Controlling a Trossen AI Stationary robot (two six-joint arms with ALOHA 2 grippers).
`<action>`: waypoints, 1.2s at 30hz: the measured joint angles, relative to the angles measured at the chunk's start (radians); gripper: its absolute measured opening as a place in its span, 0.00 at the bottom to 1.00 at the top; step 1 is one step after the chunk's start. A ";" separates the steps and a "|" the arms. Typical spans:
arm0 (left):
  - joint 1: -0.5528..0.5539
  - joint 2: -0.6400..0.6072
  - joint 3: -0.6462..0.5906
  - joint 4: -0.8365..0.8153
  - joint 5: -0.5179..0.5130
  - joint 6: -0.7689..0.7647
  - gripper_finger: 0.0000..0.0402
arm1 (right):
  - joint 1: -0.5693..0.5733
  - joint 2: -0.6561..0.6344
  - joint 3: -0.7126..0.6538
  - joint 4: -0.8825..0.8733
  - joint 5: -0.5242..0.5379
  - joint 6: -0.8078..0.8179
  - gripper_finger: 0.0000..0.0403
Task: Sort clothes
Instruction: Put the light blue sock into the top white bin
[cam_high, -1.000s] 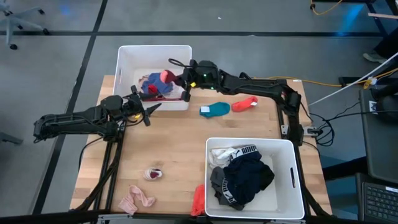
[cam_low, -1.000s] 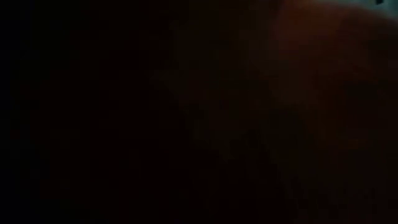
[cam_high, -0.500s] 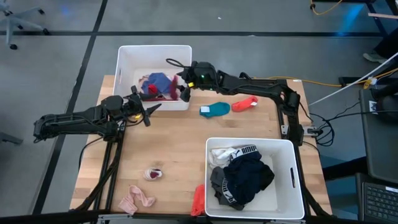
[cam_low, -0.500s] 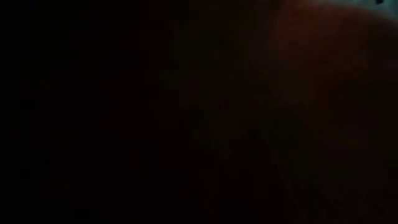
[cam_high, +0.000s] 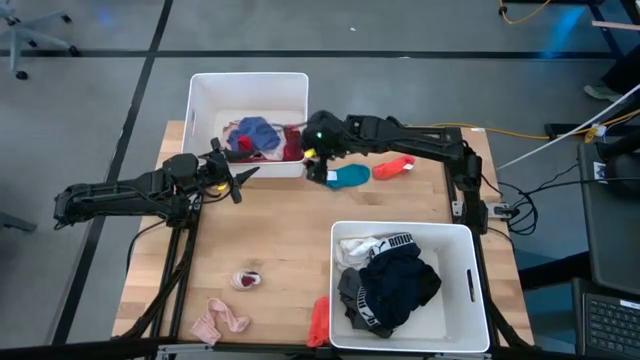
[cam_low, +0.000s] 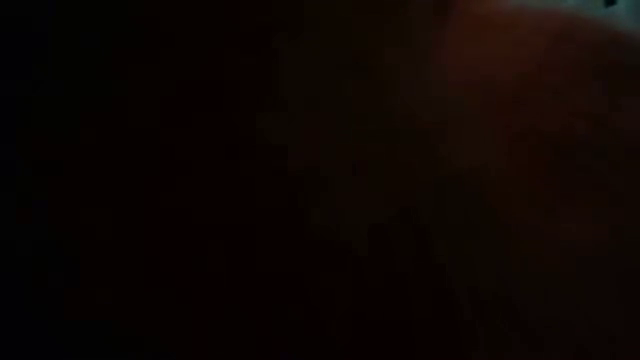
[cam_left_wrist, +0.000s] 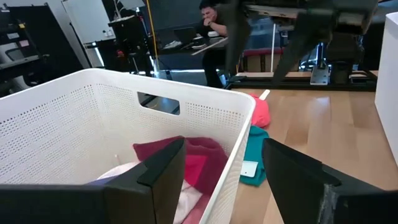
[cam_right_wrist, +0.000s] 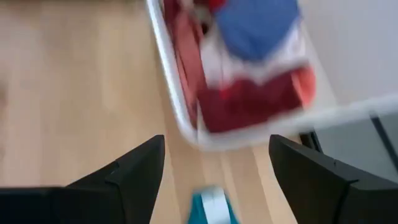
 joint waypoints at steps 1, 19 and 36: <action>0.000 0.000 0.000 0.000 0.000 0.000 0.50 | 0.009 0.000 0.004 -0.046 0.034 0.012 0.71; 0.000 0.000 0.000 -0.003 0.000 -0.022 0.50 | 0.014 0.003 -0.284 -0.094 0.038 0.141 0.71; 0.000 0.001 0.000 -0.036 0.000 -0.009 0.50 | -0.001 0.003 -0.625 0.297 -0.013 0.198 0.71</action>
